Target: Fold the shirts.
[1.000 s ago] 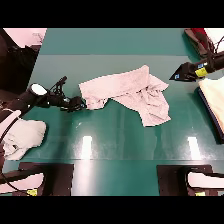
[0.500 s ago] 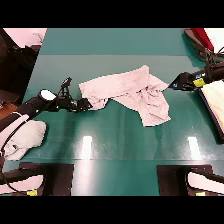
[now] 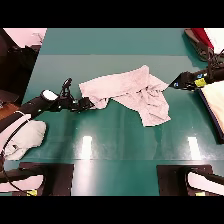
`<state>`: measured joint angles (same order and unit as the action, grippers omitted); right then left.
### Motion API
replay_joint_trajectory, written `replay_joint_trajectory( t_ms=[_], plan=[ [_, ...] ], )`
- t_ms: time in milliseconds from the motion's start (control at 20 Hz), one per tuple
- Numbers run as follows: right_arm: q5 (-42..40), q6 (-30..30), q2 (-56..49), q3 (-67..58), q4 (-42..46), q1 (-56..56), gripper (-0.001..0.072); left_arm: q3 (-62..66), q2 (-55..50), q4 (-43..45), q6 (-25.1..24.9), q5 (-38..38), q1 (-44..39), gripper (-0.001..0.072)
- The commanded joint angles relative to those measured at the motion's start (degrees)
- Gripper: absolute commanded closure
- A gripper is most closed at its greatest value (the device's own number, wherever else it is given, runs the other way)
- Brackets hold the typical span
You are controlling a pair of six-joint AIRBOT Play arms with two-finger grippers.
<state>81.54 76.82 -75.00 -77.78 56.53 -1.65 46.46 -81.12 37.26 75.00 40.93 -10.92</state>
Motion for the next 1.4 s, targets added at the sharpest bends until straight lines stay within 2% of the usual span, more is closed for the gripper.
replay_joint_trajectory(
  t_ms=[0,50,100,150,200,400,600,800,900,1100,1350],
  plan=[
    [-0.15,0.02,0.09,0.02,0.00,-0.02,0.0305,-0.13,-1.49,-0.15,1.18,0.35,-0.04,0.0439],
    [-0.17,0.02,0.09,0.02,0.00,0.00,0.0305,-0.11,-1.33,-0.46,1.03,-0.09,-0.02,0.0597],
    [-0.20,0.02,0.09,0.02,0.04,0.04,0.0305,0.17,-1.25,-0.42,1.07,-0.11,-0.02,0.0603],
    [-0.15,0.02,0.09,0.02,0.04,0.04,0.0305,0.81,-1.25,-0.37,1.01,0.24,-0.02,0.0671],
    [-0.11,0.02,0.09,0.02,0.07,0.04,0.0305,1.70,-1.20,-0.28,0.98,1.01,-0.02,0.0683],
    [1.49,0.02,0.09,0.02,0.22,1.31,0.0305,7.06,3.28,2.38,1.03,3.32,0.02,0.0685],
    [4.79,0.02,0.07,0.04,1.16,6.38,0.0305,15.28,13.14,12.85,1.09,7.19,0.02,0.0684],
    [3.65,0.04,0.07,3.43,3.52,10.27,0.0305,19.91,19.89,19.69,1.33,9.60,0.02,0.0684],
    [1.42,0.02,0.07,10.03,3.48,11.32,0.0305,19.98,21.11,20.48,1.53,9.68,0.02,0.0683],
    [-11.32,-0.63,-1.40,22.49,0.28,11.41,0.0305,19.78,20.87,20.63,2.99,11.37,0.02,0.0684],
    [-12.94,-3.85,-11.56,20.28,-7.87,11.23,0.0305,19.78,20.87,20.74,3.06,14.23,0.02,0.0683]
  ],
)
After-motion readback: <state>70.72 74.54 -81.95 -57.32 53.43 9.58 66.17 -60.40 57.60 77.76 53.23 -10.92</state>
